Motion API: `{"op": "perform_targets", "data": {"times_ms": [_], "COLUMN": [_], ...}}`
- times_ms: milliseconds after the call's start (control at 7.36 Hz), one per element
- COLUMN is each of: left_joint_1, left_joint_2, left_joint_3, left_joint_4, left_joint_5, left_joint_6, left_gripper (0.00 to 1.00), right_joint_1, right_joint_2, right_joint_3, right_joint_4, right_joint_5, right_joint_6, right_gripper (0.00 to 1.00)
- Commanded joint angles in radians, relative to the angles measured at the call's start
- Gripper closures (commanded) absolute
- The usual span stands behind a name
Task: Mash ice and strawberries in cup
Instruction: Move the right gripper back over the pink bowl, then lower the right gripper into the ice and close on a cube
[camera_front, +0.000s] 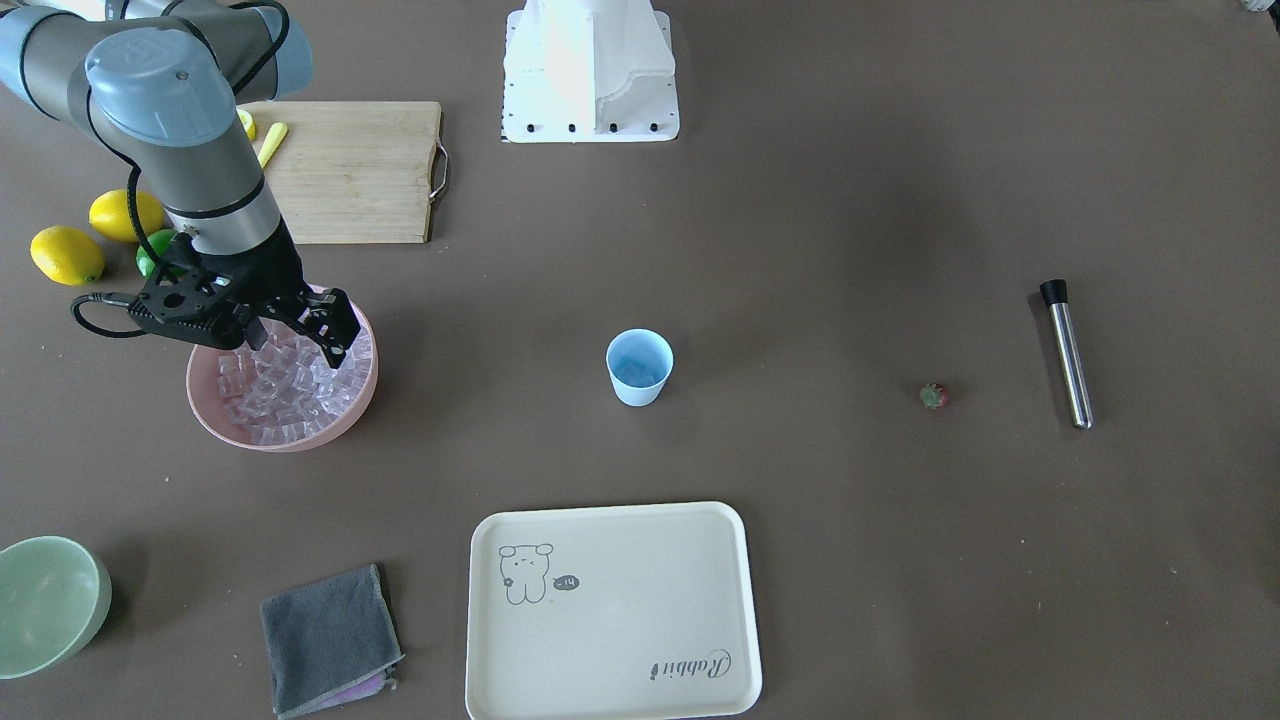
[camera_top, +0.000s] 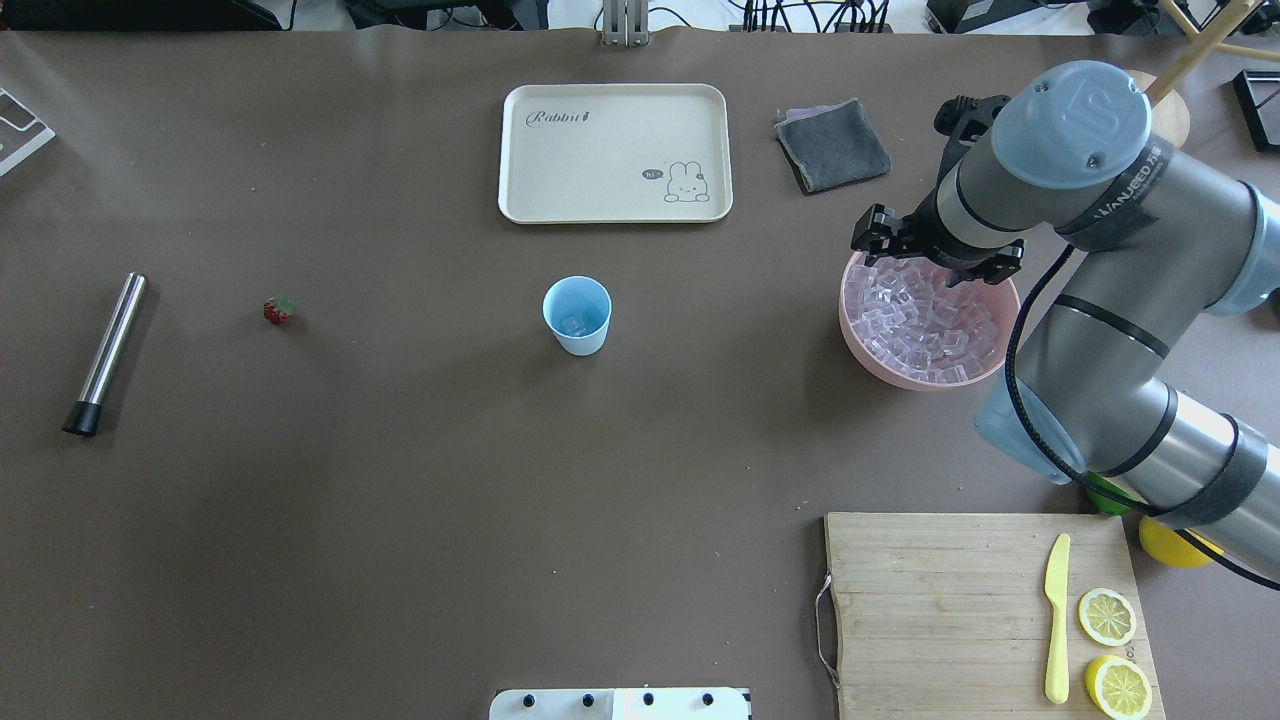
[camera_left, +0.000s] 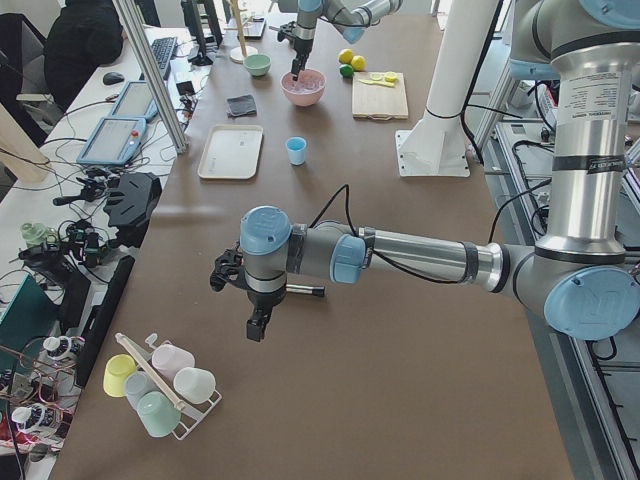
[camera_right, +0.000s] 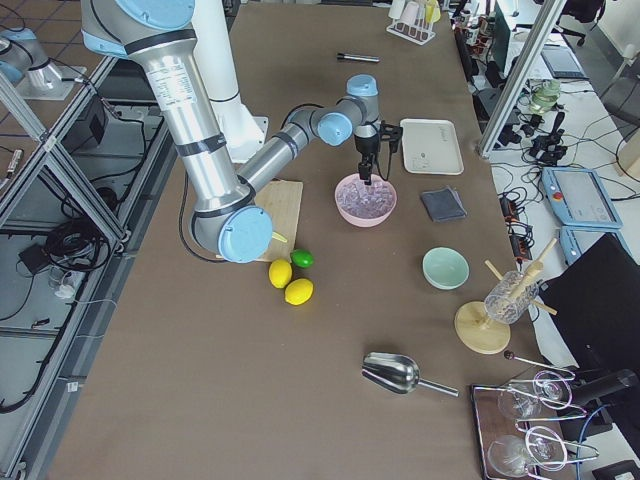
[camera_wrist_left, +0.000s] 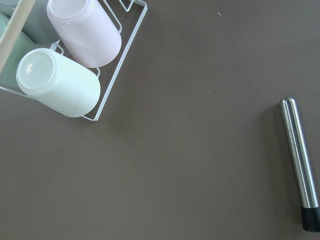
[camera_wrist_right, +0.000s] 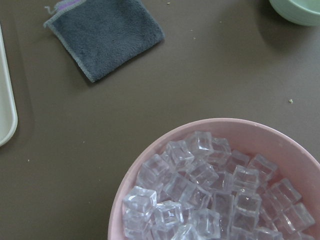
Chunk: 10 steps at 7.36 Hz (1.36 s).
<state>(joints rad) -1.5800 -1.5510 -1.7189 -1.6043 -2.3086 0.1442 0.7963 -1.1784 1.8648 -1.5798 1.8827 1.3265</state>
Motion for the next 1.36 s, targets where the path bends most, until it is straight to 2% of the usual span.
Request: {"op": "perform_targets", "data": {"times_ms": [0, 136, 407, 679, 815, 951, 1222], "left_joint_1": [0.0, 0.0, 0.0, 0.0, 0.0, 0.0, 0.0], "left_joint_2": [0.002, 0.002, 0.003, 0.002, 0.003, 0.003, 0.003], "left_joint_3": [-0.005, -0.005, -0.01, -0.015, -0.015, -0.019, -0.019], "left_joint_4": [0.0, 0.0, 0.0, -0.002, 0.0, 0.0, 0.0], "left_joint_5": [0.0, -0.002, 0.0, -0.002, -0.002, -0.002, -0.002], "left_joint_6": [0.0, 0.0, 0.0, 0.001, 0.001, 0.001, 0.001], "left_gripper": [0.02, 0.02, 0.02, 0.02, 0.01, 0.02, 0.02], "right_joint_1": [0.006, -0.006, -0.067, -0.101, -0.109, -0.123, -0.137], "right_joint_2": [-0.024, -0.036, -0.027, -0.037, -0.037, -0.034, -0.023], "right_joint_3": [-0.001, -0.004, -0.004, -0.004, -0.006, -0.013, -0.038], "right_joint_4": [-0.003, -0.002, -0.049, -0.049, -0.051, -0.049, -0.049], "right_joint_5": [-0.048, -0.104, -0.157, -0.166, -0.166, -0.165, -0.166], "right_joint_6": [0.181, 0.286, 0.377, 0.411, 0.412, 0.412, 0.41], "right_gripper": [0.03, 0.03, 0.03, 0.04, 0.07, 0.17, 0.24]}}
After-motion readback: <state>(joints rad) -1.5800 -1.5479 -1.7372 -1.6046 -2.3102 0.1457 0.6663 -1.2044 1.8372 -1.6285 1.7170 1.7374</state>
